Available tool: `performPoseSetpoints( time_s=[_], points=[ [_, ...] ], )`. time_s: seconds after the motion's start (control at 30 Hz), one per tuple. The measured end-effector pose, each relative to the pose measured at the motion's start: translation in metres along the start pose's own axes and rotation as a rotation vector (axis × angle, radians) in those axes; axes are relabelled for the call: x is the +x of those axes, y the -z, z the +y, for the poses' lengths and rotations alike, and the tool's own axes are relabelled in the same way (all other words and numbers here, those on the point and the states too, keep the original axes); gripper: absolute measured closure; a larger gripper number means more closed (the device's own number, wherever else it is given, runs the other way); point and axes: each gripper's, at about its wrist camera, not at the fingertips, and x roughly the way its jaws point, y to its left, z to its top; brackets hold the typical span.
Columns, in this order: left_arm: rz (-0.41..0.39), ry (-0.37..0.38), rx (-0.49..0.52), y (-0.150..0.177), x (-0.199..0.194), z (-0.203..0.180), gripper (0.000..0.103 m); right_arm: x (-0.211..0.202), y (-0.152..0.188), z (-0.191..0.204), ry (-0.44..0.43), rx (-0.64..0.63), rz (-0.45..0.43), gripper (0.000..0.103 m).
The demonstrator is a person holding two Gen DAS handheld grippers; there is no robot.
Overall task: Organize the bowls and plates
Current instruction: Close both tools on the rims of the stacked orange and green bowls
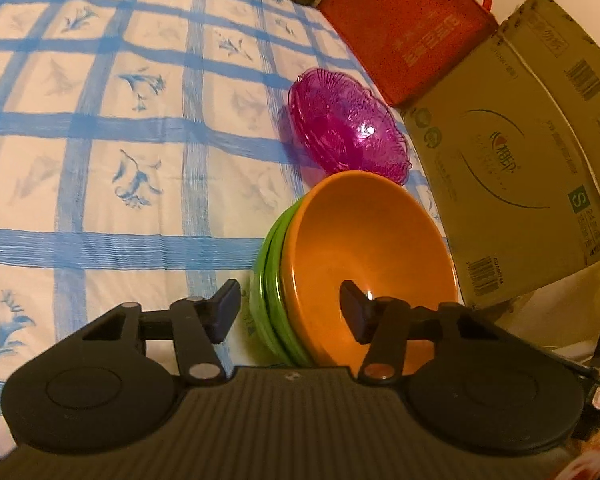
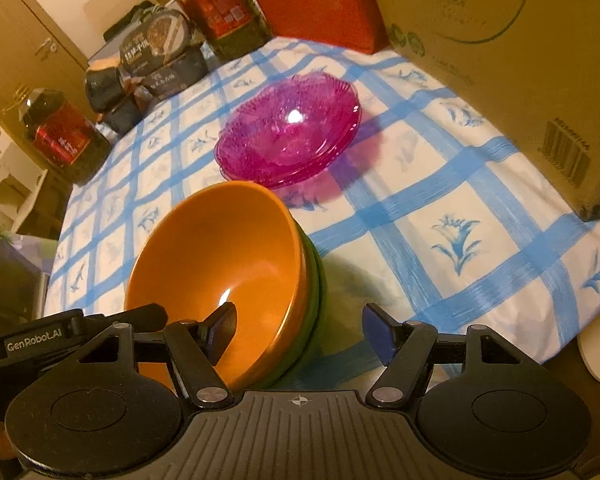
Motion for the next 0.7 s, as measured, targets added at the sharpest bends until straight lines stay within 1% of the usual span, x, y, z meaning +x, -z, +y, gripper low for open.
performPoseSetpoints(
  time_s=[0.17,0.37,0.43,0.5,0.63,0.7],
  points=[
    [0.033,-0.004,0.009,-0.004,0.012,0.001,0.064,0.013,-0.003,-0.001,-0.005,0.016,0.038,0.034],
    [0.045,-0.014,0.040,-0.003,0.019,-0.002,0.066,0.021,-0.006,-0.001,0.006,0.023,0.060,0.035],
    [0.049,-0.020,0.050,-0.003,0.021,-0.003,0.067,0.022,-0.006,0.000,0.002,0.024,0.065,0.036],
    [0.053,-0.026,0.055,-0.004,0.023,-0.003,0.070,0.024,-0.006,0.000,-0.003,0.026,0.073,0.045],
    [0.060,-0.039,0.065,-0.004,0.024,-0.003,0.076,0.029,-0.005,-0.001,0.013,0.023,0.088,0.054],
    [0.062,-0.044,0.073,-0.005,0.024,-0.003,0.076,0.030,-0.005,-0.002,0.008,0.024,0.096,0.063]
  ],
)
